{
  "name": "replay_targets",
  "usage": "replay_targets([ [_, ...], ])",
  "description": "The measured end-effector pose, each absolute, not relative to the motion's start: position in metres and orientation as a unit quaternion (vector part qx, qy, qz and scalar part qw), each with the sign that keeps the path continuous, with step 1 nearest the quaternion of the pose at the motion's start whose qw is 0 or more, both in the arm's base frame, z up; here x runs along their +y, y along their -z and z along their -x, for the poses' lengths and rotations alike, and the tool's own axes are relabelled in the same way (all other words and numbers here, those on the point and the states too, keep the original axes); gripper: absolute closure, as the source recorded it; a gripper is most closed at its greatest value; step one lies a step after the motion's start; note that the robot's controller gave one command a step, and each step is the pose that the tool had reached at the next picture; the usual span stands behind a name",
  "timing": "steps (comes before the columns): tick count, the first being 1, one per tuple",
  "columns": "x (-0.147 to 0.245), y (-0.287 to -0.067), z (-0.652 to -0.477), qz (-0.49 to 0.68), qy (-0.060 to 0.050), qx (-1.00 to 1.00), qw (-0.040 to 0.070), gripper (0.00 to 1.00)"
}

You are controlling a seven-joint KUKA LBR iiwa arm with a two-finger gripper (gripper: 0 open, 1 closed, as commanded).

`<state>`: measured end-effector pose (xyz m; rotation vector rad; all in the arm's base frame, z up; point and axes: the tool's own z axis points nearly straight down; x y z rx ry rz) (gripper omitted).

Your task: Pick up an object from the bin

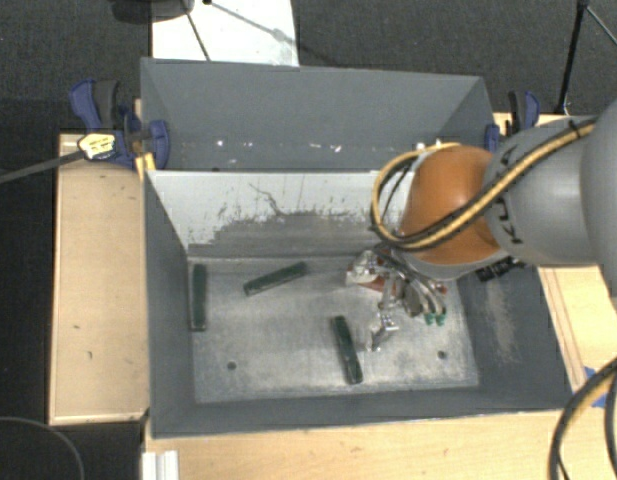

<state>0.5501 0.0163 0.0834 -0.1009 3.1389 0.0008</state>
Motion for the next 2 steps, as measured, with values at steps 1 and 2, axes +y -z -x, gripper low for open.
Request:
replay_targets([
  [1,0.0163,-0.0833,-0.5502,0.032,0.000,0.999,0.001,0.00],
  [2,0.0149,-0.0780,-0.5520,0.083,0.000,0.997,0.001,0.00],
])
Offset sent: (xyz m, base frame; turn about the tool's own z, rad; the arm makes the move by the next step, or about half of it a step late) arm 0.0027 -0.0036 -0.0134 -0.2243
